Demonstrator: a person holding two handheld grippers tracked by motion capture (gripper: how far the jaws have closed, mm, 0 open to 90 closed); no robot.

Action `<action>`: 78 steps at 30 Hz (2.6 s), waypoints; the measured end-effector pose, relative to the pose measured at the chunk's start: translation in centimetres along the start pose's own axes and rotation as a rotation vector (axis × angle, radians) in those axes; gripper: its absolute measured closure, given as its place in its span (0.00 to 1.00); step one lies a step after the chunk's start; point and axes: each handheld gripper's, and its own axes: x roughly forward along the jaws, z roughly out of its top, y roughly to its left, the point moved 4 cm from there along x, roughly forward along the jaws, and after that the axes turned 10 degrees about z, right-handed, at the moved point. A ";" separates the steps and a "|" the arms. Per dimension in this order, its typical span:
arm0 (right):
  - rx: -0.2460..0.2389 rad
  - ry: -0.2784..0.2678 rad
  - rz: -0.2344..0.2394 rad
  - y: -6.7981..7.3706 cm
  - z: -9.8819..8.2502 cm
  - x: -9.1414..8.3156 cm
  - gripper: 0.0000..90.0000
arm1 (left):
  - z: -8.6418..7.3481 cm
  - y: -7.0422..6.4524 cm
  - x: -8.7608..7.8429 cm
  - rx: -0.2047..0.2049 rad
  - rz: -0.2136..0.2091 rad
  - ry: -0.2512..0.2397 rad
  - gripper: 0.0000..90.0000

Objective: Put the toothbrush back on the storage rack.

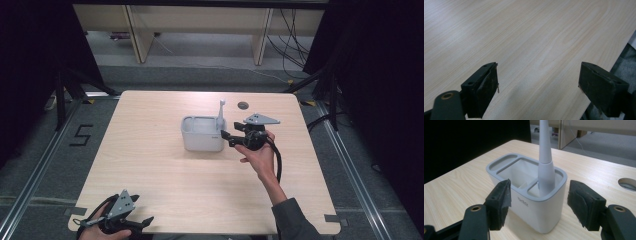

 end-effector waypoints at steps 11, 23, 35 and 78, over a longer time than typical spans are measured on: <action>-0.004 0.031 0.005 0.9 -1.2 -1.0 0.38 | 0.0 0.0 0.0 -0.003 0.004 0.001 0.17; -0.006 0.033 0.006 1.4 -2.0 -2.2 0.34 | 0.0 0.0 0.0 0.000 0.003 0.003 0.17; -0.003 0.062 0.011 2.4 -3.7 -3.0 0.28 | 0.0 0.0 0.0 0.001 0.003 0.003 0.17; 0.050 0.148 0.066 5.1 -9.3 -5.2 0.25 | 0.0 0.0 0.0 0.006 0.004 0.001 0.17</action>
